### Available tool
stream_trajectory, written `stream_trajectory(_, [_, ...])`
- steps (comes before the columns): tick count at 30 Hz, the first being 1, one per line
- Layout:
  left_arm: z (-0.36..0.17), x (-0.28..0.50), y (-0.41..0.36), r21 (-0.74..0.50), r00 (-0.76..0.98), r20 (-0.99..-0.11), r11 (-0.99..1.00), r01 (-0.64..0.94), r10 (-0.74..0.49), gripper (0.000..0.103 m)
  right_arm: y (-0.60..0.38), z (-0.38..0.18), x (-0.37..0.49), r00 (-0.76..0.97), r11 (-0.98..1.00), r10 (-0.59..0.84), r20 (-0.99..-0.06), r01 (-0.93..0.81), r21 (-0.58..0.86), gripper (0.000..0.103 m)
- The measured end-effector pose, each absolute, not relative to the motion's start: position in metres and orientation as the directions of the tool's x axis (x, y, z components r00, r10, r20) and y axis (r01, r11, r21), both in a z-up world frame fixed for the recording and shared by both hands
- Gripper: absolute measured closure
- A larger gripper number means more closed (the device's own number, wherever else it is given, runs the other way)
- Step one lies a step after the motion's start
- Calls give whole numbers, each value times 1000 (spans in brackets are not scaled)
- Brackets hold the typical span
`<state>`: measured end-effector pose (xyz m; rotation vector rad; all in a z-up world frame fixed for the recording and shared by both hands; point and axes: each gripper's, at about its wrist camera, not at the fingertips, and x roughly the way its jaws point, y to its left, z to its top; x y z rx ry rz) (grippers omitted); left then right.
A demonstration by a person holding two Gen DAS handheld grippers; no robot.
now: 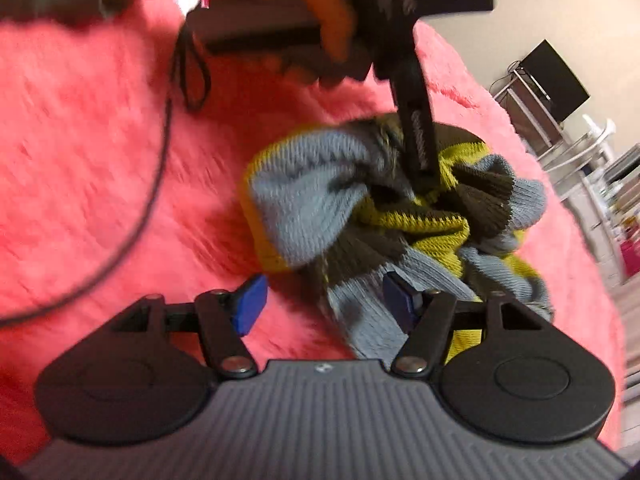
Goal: Fold clothes
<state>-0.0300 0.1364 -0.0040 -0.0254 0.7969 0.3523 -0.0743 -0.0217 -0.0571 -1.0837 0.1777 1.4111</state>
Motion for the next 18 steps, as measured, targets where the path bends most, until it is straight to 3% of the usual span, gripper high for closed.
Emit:
stream_trajectory(2, [-5, -29, 137, 109, 641, -706, 940, -322, 301, 1, -14, -67, -75, 288, -187, 671, -684, -827, -531, 38])
stream_trajectory(5, [-3, -30, 139, 99, 648, -699, 938, -332, 303, 1, -12, -73, -67, 321, -145, 652, -687, -836, -529, 96])
stream_trajectory(13, [-10, -32, 145, 73, 630, -730, 946, -315, 266, 0, -86, 22, -69, 284, 11, 785, -551, -895, -446, 96])
stream_trajectory(18, [-8, -31, 142, 9, 659, -728, 964, -267, 189, 0, -153, 75, -81, 185, -77, 791, -583, -916, -395, 96])
